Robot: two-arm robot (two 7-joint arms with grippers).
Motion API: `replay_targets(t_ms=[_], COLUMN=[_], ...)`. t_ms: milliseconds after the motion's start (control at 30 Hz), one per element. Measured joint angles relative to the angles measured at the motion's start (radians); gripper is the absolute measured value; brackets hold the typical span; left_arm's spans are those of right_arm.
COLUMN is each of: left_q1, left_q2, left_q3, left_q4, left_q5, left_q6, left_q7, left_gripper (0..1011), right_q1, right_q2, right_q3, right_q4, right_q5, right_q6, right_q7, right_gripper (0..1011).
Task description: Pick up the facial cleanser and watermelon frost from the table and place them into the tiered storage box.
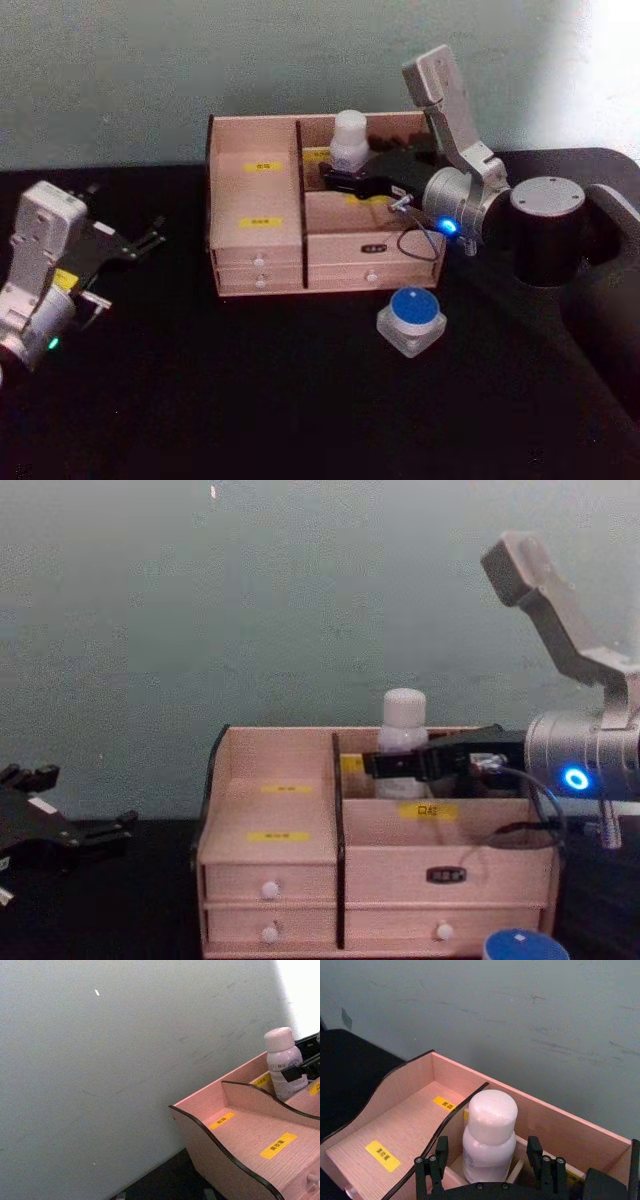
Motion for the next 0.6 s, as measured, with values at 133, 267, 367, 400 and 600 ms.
replay_targets(t_ms=[133, 267, 367, 400, 600], left_q1=[0.0, 0.0, 0.0, 0.0, 0.0], left_q2=[0.0, 0.0, 0.0, 0.0, 0.0], left_q3=[0.0, 0.0, 0.0, 0.0, 0.0], left_q4=[0.0, 0.0, 0.0, 0.0, 0.0], left_q5=[0.0, 0.0, 0.0, 0.0, 0.0], left_q6=[0.0, 0.0, 0.0, 0.0, 0.0], left_q7=[0.0, 0.0, 0.0, 0.0, 0.0], left_gripper=[1001, 1001, 1001, 1001, 1001], right_q1=[0.0, -0.009, -0.023, -0.027, -0.062], right_q2=[0.0, 0.003, 0.011, 0.012, 0.036], right_q3=[0.0, 0.006, 0.018, 0.021, 0.044], right_q4=[0.0, -0.016, -0.051, -0.06, -0.147], right_q5=[0.0, 0.001, 0.002, 0.002, 0.011], right_q6=[0.0, 0.001, 0.001, 0.001, 0.01], right_q7=[0.0, 0.001, 0.001, 0.0, -0.003], right_gripper=[1000, 1000, 1000, 1000, 1000])
